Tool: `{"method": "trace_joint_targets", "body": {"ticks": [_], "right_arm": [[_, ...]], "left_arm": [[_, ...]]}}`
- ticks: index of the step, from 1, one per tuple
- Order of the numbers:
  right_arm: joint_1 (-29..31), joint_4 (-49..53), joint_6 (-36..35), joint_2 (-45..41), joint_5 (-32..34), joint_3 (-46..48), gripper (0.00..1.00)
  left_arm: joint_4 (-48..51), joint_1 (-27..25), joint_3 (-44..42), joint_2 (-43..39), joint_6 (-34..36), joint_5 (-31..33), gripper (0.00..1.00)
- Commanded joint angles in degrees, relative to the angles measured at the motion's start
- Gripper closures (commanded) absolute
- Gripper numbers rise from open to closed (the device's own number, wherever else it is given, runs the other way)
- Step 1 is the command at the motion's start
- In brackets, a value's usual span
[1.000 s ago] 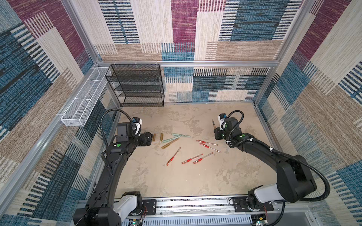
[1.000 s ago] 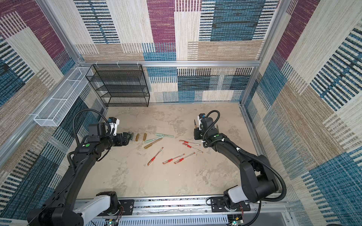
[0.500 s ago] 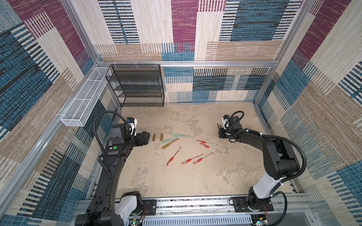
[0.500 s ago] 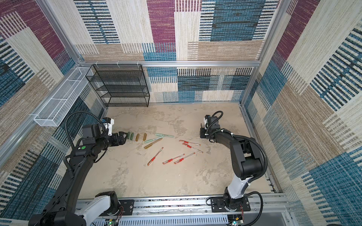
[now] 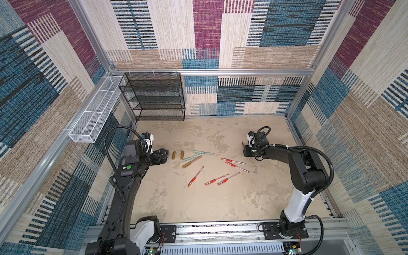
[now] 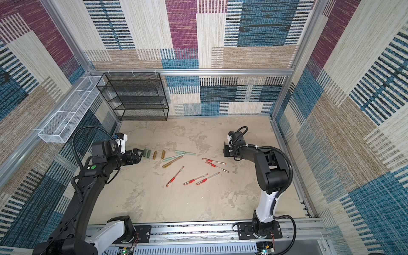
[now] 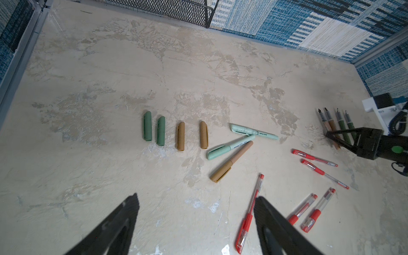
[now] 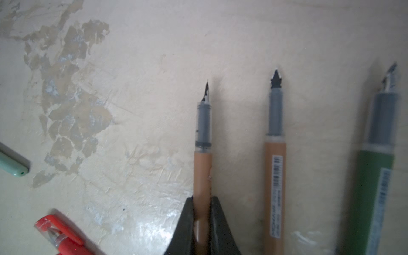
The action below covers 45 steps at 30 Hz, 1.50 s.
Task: Open the pen caps
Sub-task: 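Carry the uncapped tan pen to the standing pens, lower it, open right gripper, then move the right gripper to the tan capped pen by the green pens and grasp it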
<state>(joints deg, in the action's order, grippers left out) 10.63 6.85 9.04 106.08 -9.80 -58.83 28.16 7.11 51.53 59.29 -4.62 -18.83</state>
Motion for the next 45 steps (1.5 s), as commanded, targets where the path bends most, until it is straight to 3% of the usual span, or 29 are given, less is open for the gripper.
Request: {"method": "trace_joint_targets", "body": {"ticks": [1,6,16,21,27,35,45], "right_arm": [[0.0,-0.5,0.8,0.1,3.2,0.2,0.92],[0.0,-1.1,0.8,-1.4,3.5,1.8,0.8],[1.3,2.8,0.1,-6.1,3.5,0.1,0.75],[5.5,3.2,-0.1,-10.3,2.9,-0.6,0.7],[13.2,2.8,1.6,-8.6,0.0,-3.8,0.62],[24.3,0.3,3.7,0.5,-4.0,-12.1,0.54],[31.7,3.0,4.1,13.9,-9.9,-27.1,0.46]], "left_arm": [[-1.7,0.2,0.0,-0.1,-0.9,-1.3,0.14],[-1.7,0.4,0.3,0.2,-1.2,-1.2,0.14],[-1.7,0.6,0.1,0.1,-1.4,-1.9,0.14],[-2.2,0.9,-0.1,0.0,-1.7,-1.8,0.14],[-2.0,1.0,0.0,0.1,-1.7,-1.7,0.14],[-2.3,1.2,-0.4,-0.1,-1.5,-1.8,0.14],[-2.7,1.4,-0.9,0.1,-0.7,-1.8,0.14]]}}
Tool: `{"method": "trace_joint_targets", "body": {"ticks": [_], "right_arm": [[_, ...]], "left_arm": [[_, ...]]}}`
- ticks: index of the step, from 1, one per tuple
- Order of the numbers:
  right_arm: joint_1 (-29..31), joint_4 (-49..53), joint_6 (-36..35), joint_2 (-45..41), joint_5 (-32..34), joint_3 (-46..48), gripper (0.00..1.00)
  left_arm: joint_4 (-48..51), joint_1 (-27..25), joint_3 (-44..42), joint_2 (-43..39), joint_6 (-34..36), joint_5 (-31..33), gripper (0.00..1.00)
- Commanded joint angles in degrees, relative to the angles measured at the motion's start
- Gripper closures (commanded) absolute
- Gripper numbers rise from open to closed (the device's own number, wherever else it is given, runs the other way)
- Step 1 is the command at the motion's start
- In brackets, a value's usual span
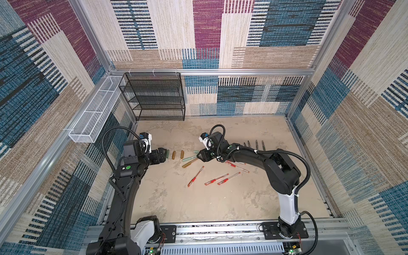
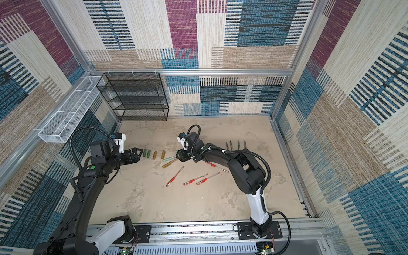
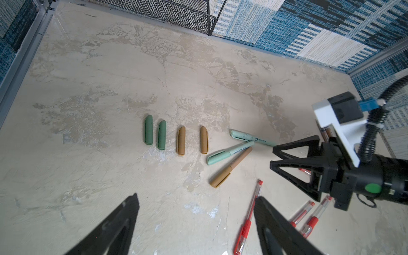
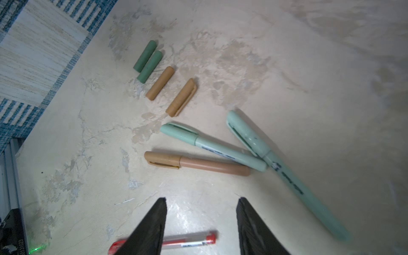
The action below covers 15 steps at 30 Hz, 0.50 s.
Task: Open the pen caps
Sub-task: 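Move the right gripper to the tan capped pen by the green pens and grasp it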
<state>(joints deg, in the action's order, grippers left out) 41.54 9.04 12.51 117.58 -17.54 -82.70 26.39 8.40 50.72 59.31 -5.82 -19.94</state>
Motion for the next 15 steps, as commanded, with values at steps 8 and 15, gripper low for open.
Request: {"method": "trace_joint_targets", "body": {"ticks": [8,15], "right_arm": [[1.8,5.6,0.1,9.9,-2.5,-12.7,0.47],[1.8,7.5,-0.3,12.4,-2.2,-14.9,0.48]], "left_arm": [[-0.9,0.3,0.0,0.1,0.3,-1.1,0.14],[-1.2,0.3,-0.3,0.2,0.4,-1.4,0.15]]}}
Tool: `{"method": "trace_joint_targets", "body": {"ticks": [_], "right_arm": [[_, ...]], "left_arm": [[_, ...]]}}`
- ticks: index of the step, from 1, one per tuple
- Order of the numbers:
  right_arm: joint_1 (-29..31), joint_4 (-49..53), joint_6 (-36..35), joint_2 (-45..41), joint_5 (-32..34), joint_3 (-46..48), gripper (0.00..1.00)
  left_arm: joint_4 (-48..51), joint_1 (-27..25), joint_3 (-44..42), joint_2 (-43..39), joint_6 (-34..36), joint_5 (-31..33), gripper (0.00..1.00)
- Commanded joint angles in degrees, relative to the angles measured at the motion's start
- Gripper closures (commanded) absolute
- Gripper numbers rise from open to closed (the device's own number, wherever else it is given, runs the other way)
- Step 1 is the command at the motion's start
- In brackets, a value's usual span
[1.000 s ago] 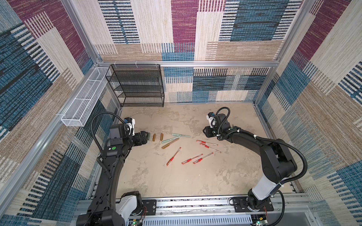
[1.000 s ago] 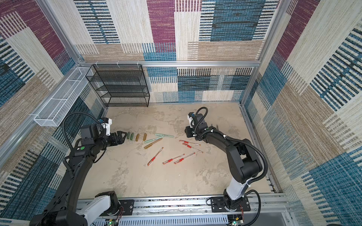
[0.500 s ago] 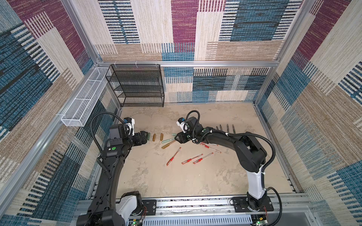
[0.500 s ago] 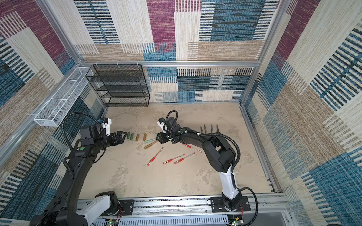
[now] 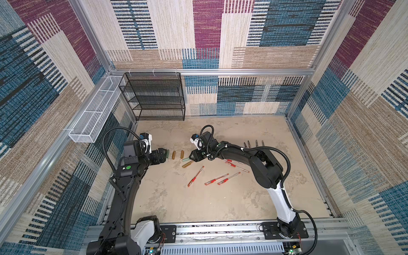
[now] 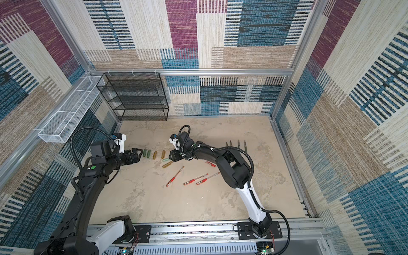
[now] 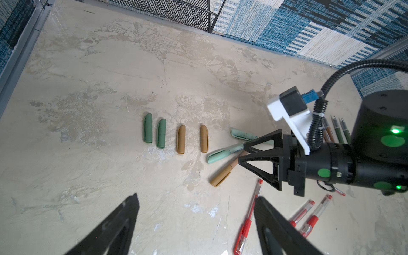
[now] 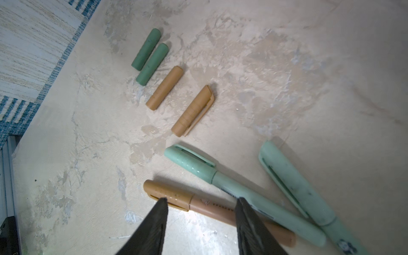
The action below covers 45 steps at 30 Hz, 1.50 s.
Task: Open the pen caps
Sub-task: 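Move the right gripper to the tan capped pen by the green pens and grasp it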
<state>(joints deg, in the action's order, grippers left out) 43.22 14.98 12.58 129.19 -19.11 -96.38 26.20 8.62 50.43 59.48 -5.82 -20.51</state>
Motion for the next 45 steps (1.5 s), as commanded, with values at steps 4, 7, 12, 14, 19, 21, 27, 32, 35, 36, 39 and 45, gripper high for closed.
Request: {"method": "trace_joint_targets", "body": {"ticks": [4,7,12,14,19,21,27,32,35,36,39,45], "right_arm": [[0.1,0.3,-0.4,-0.1,-0.5,1.4,0.48],[0.1,2.2,-0.3,0.5,-0.6,0.9,0.49],[0.6,0.2,0.4,-3.2,-0.5,6.5,0.5],[0.6,1.0,0.7,-3.8,-0.4,7.2,0.5],[1.7,1.4,-0.5,-5.3,-1.4,8.6,0.5],[2.0,4.5,-2.2,-3.8,0.0,5.9,0.51],[3.0,9.1,-9.1,-2.1,6.2,1.5,0.52],[3.4,13.8,-13.9,1.0,10.1,-2.5,0.53],[3.5,13.8,-15.8,2.1,9.9,-3.0,0.53],[3.6,14.7,-16.2,2.7,10.0,-3.8,0.54],[4.3,16.7,-18.2,3.6,10.7,-4.4,0.58],[5.6,19.5,-20.9,3.5,12.1,-3.2,0.63]], "left_arm": [[-1.4,0.1,-0.1,-0.3,0.4,-0.4,0.15],[-1.3,0.1,-0.2,-0.2,0.6,-0.8,0.15],[-1.6,0.2,-0.4,-0.5,-0.1,-1.0,0.15],[-1.3,0.2,-0.4,-0.4,-0.1,-1.2,0.15],[-1.8,0.3,-0.5,-0.4,-0.5,-1.4,0.15],[-1.7,0.2,-0.7,-0.5,-0.4,-1.6,0.15],[-1.5,0.3,-0.6,-0.8,-0.2,-1.2,0.16],[-1.1,0.3,-0.1,-0.6,-0.3,-1.0,0.16],[-1.5,0.3,-0.4,-0.6,-0.1,-1.2,0.16],[-1.2,0.3,-0.3,-0.5,-0.1,-1.1,0.15],[-1.0,0.4,0.1,-0.2,-0.3,-0.8,0.16],[-1.2,0.7,0.0,0.2,-0.4,-0.9,0.16]]}}
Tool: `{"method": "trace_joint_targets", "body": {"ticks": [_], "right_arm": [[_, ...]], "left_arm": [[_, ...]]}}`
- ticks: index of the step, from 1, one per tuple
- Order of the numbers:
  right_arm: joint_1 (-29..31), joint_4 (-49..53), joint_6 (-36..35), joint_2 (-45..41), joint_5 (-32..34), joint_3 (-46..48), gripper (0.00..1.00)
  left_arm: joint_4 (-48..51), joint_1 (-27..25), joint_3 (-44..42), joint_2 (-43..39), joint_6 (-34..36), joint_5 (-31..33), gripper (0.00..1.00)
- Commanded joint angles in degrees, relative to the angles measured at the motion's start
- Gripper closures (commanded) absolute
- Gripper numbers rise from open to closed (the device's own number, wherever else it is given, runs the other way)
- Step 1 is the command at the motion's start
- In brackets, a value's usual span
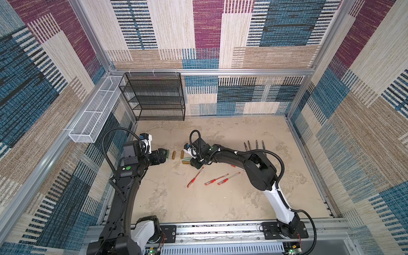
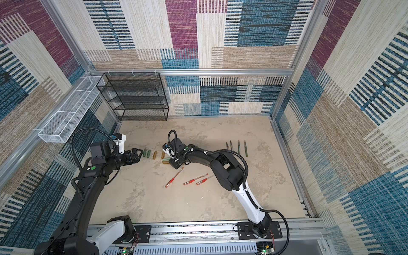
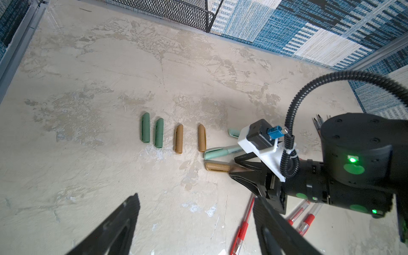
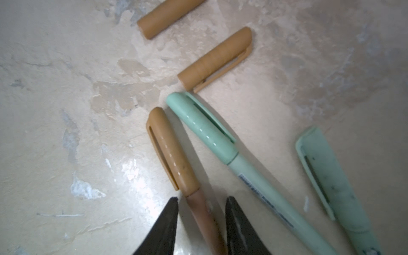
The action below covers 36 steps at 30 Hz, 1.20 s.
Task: Open the pen caps
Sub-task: 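Move the right gripper to the tan capped pen by the green pens and grasp it, then raise the tan pen toward the left gripper while the left gripper reaches its cap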
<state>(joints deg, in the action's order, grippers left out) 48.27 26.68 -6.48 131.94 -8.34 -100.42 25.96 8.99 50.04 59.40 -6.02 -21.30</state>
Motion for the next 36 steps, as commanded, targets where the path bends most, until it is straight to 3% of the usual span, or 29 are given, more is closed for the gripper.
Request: {"method": "trace_joint_targets", "body": {"ticks": [1,8,14,23,26,31,36], "right_arm": [[0.7,7.7,-2.2,0.2,1.4,1.7,0.64],[1.1,8.5,-3.7,-0.9,1.6,3.2,0.76],[1.2,9.0,-4.8,-3.2,2.6,3.4,0.8],[1.3,4.0,-2.3,-13.1,0.3,8.4,0.83],[1.3,2.0,-1.5,-13.1,-1.0,10.1,0.8],[1.3,3.9,-0.5,-8.5,0.3,6.1,0.69],[1.2,6.9,-0.9,-4.0,2.4,1.4,0.68]], "left_arm": [[-1.1,0.3,0.4,0.3,-0.3,-0.1,0.16],[-1.1,1.0,0.3,0.1,-0.5,-0.3,0.16],[-1.2,1.4,0.1,0.0,-0.6,-0.5,0.16],[-1.7,1.5,-0.2,-0.2,-1.1,-2.4,0.16],[-2.1,1.5,-0.6,-0.4,-1.2,-3.2,0.16],[-2.2,1.5,-0.4,-0.3,-1.7,-3.1,0.16],[-1.4,1.5,0.0,-0.4,-1.4,-2.7,0.16]]}}
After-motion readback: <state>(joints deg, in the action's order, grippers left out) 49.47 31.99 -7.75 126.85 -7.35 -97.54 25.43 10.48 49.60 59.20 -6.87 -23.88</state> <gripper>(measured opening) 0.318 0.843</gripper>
